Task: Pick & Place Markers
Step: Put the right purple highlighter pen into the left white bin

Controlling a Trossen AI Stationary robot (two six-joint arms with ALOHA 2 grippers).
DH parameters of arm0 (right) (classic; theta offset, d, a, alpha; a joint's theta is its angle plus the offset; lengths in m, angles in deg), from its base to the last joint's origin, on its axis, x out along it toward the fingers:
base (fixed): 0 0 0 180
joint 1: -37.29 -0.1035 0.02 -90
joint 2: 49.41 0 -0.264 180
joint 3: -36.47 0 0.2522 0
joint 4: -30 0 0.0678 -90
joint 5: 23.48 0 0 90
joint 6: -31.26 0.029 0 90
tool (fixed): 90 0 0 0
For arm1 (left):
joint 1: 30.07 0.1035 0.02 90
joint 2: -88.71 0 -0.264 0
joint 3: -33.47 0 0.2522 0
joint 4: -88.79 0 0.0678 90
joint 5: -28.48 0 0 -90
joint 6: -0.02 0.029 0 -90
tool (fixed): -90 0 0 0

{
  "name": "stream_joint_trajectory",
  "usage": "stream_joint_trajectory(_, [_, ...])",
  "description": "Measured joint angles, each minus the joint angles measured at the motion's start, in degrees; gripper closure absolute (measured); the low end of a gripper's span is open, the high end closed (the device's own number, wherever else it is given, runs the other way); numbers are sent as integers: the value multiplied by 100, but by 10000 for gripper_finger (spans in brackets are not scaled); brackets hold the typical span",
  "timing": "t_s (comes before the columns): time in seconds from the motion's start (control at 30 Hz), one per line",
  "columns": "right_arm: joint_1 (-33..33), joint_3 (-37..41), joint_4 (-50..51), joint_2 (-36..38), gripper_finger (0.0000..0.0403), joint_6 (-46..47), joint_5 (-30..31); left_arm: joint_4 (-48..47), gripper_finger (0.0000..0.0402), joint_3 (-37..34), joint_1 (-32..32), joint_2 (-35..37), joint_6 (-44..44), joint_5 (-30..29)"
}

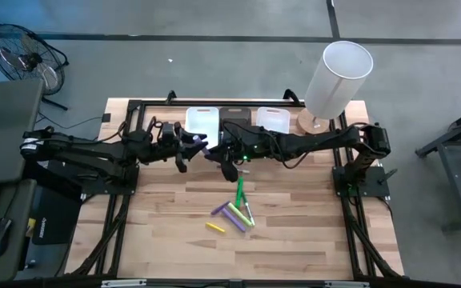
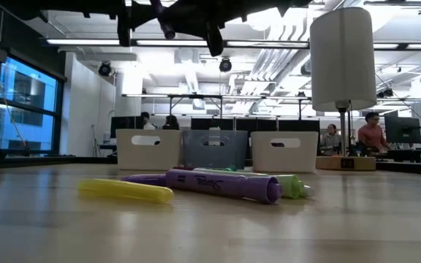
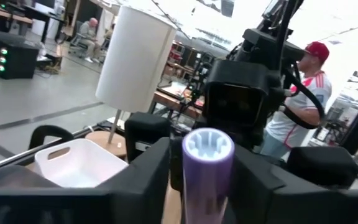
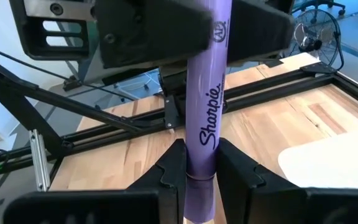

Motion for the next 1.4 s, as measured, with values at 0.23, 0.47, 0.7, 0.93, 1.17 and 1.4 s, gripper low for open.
stream_joint_trajectory(0.23, [0, 0, 17, 0, 347, -28, 16, 6, 342, 0, -2, 2, 55, 0])
stream_joint_trajectory(0.47, [-4, 0, 17, 0, 347, -18, 17, 10, 342, 0, -2, 2, 87, 0])
stream_joint_trajectory(0.7, [-4, 2, 26, -2, 297, 164, 24, -2, 342, -1, -2, 4, 173, 32])
stream_joint_trajectory(0.93, [-4, 9, 218, 53, 178, 294, 35, 3, 342, -2, 0, 7, 166, 50])
stream_joint_trajectory(1.17, [7, 11, 1329, 608, 156, -19, 491, -5, 342, -2, 2, 52, 328, -120])
stream_joint_trajectory(1.4, [-40, 11, 3099, 1327, 154, 128, 1282, -347, 342, -4, 7, 66, 123, -1053])
